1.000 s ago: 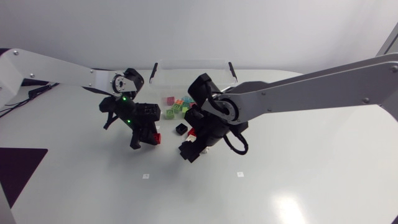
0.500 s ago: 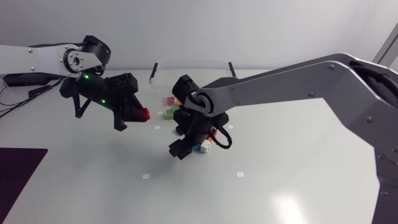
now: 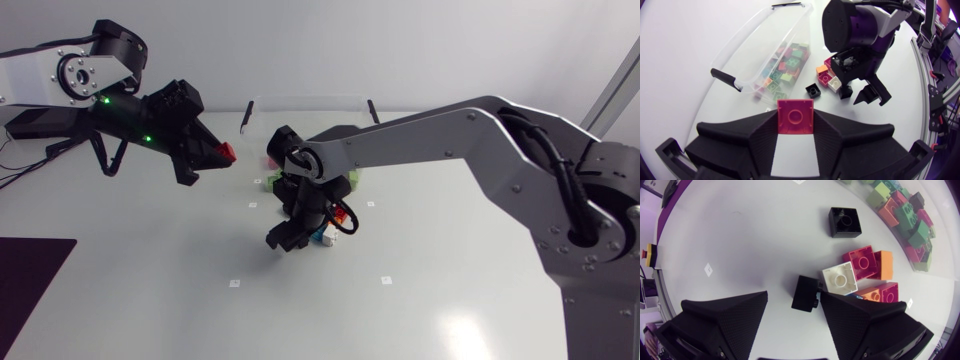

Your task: Place the duplo bricks in the container

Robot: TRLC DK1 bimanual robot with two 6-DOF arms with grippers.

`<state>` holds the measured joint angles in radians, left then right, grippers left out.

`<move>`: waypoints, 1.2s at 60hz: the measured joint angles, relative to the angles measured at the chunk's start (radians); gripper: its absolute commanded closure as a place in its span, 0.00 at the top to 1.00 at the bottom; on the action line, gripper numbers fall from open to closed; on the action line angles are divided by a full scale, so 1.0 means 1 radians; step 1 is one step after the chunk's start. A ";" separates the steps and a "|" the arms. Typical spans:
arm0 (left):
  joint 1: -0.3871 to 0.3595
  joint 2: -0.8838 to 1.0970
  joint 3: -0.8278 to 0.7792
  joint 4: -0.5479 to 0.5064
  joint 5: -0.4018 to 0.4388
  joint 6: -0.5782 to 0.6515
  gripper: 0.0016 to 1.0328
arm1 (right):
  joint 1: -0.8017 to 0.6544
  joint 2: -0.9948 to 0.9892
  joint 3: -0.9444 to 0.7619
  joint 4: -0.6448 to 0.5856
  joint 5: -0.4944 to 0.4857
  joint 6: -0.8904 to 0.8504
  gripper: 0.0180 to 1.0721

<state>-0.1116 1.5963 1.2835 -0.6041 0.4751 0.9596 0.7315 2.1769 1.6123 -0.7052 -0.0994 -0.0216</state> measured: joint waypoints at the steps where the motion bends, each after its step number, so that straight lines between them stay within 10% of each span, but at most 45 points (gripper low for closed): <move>1: 0.000 -0.001 0.000 0.002 0.000 -0.003 0.21 | 0.000 0.003 0.003 0.000 0.000 0.000 0.56; 28: -0.033 -0.002 0.023 0.163 0.000 -0.171 0.21 | -0.002 0.052 0.050 -0.020 0.045 0.014 0.21; 72: -0.100 0.325 0.322 0.313 -0.042 -0.418 0.27 | -0.116 -0.245 -0.092 -0.005 0.033 0.014 0.21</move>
<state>-0.2111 1.9213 1.6058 -0.2913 0.4328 0.5415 0.6159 1.9324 1.5200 -0.7105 -0.0662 -0.0071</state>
